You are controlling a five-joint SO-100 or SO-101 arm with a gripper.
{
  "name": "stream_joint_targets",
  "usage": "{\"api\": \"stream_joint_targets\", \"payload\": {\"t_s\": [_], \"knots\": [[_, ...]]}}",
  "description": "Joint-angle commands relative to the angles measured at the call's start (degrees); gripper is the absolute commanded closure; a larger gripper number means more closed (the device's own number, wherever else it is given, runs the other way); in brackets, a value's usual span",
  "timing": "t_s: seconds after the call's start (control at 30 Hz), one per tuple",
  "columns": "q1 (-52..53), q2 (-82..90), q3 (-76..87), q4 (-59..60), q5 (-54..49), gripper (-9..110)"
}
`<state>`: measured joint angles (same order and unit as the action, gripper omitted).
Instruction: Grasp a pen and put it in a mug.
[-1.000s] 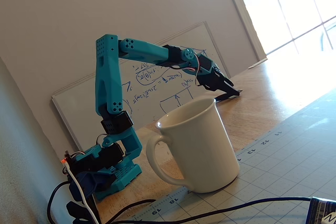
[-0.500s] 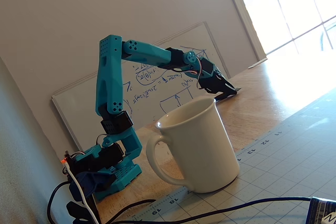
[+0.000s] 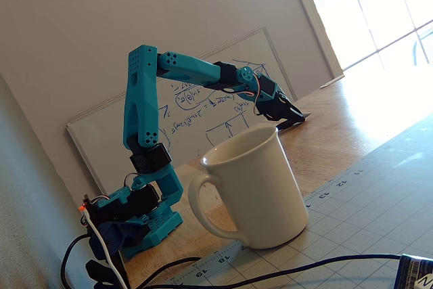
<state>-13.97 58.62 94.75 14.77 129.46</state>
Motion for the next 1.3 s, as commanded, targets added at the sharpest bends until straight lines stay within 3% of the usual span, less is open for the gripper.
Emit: {"api": "stream_joint_targets", "payload": {"t_s": [0.0,0.33,0.73,0.87,1.03,1.27], "knots": [[-1.05,4.92,2.81,0.97,-0.44,101],[-1.05,23.82,14.59,0.18,-2.55,101],[-0.18,39.29,21.97,-1.32,-29.88,101],[2.46,45.44,25.93,-9.14,-35.77,101],[7.38,53.35,33.84,-26.98,-39.9,101],[19.16,61.17,42.8,-47.37,-42.63,101]]}}
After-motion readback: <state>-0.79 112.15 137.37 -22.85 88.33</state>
